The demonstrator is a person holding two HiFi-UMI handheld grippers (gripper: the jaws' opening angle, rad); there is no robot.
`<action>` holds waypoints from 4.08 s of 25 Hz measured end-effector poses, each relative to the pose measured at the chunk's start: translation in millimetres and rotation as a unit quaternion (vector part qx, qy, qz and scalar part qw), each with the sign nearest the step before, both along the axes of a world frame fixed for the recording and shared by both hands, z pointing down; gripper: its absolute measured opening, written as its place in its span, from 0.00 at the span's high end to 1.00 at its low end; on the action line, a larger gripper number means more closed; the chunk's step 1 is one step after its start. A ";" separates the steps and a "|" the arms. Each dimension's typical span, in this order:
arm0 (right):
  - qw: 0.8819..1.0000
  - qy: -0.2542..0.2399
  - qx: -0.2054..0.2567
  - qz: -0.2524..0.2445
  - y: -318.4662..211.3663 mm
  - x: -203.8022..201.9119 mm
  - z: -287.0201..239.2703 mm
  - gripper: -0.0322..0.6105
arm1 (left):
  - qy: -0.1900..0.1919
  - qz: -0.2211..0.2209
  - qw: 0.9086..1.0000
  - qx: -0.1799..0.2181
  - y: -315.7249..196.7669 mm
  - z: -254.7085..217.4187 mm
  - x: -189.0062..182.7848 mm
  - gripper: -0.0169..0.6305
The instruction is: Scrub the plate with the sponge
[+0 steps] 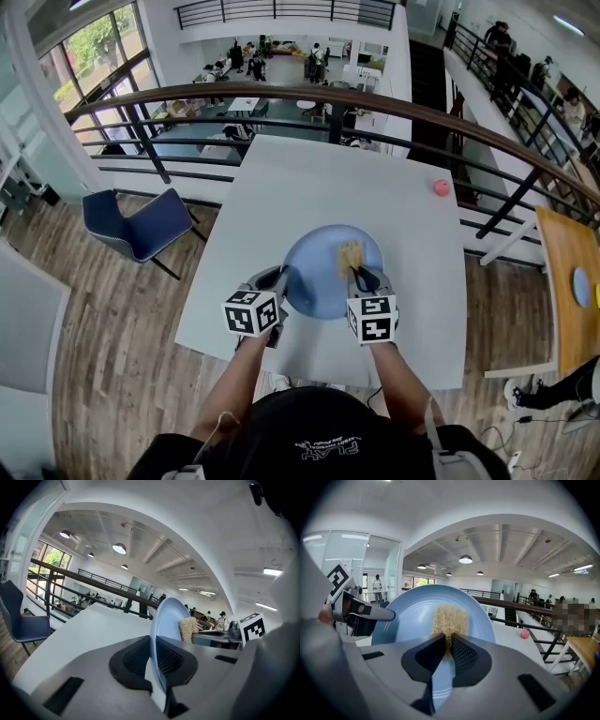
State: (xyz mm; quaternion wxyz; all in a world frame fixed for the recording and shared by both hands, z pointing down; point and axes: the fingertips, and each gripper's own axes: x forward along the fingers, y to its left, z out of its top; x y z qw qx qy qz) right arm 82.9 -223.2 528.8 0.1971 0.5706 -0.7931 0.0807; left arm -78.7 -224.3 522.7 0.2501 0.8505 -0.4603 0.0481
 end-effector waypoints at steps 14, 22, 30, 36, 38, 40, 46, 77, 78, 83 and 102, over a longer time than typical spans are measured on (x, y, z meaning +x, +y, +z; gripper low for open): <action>1.000 -0.003 0.003 0.018 2.1 14.2 -1.1 0.88 | -0.006 -0.011 1.000 -0.003 -3.1 3.8 -7.7 0.94; 1.000 -0.019 0.006 -0.020 20.7 -17.1 -8.2 0.88 | -0.002 -0.016 1.000 -0.003 -8.7 5.7 -12.7 0.94; 0.995 -0.006 -0.005 -0.096 44.2 -75.0 -3.1 0.88 | 0.003 -0.020 1.000 -0.002 -8.3 0.5 -11.6 0.94; 0.990 0.006 -0.021 -0.139 56.2 -107.8 13.5 0.88 | 0.007 -0.021 1.000 -0.001 -8.8 -2.9 -12.5 0.94; 0.989 0.008 -0.030 -0.147 58.9 -114.4 19.9 0.88 | 0.011 -0.021 1.000 -0.001 -7.9 -3.0 -12.3 0.94; 0.988 0.009 -0.036 -0.150 60.2 -118.5 25.3 0.88 | 0.013 -0.020 1.000 -0.002 -6.0 -3.0 -11.8 0.94; 0.987 0.009 -0.041 -0.153 56.2 -123.3 33.3 0.88 | 0.011 -0.018 1.000 -0.005 -2.8 -1.7 -11.7 0.94; 0.996 0.010 -0.036 -0.079 38.7 -53.0 39.3 0.88 | 0.030 -0.015 0.999 -0.010 -1.0 -4.3 -9.0 0.93; 0.996 0.015 -0.035 -0.076 38.0 -51.2 39.5 0.88 | 0.030 -0.015 0.999 -0.010 -1.3 -5.1 -9.5 0.93; 0.997 0.020 -0.040 -0.057 36.8 -35.1 43.6 0.88 | 0.025 -0.015 1.000 -0.011 1.3 -4.5 -10.2 0.93; 0.999 0.034 -0.026 0.005 23.9 13.4 42.7 0.88 | 0.025 -0.012 1.000 -0.013 1.2 0.9 -8.7 0.92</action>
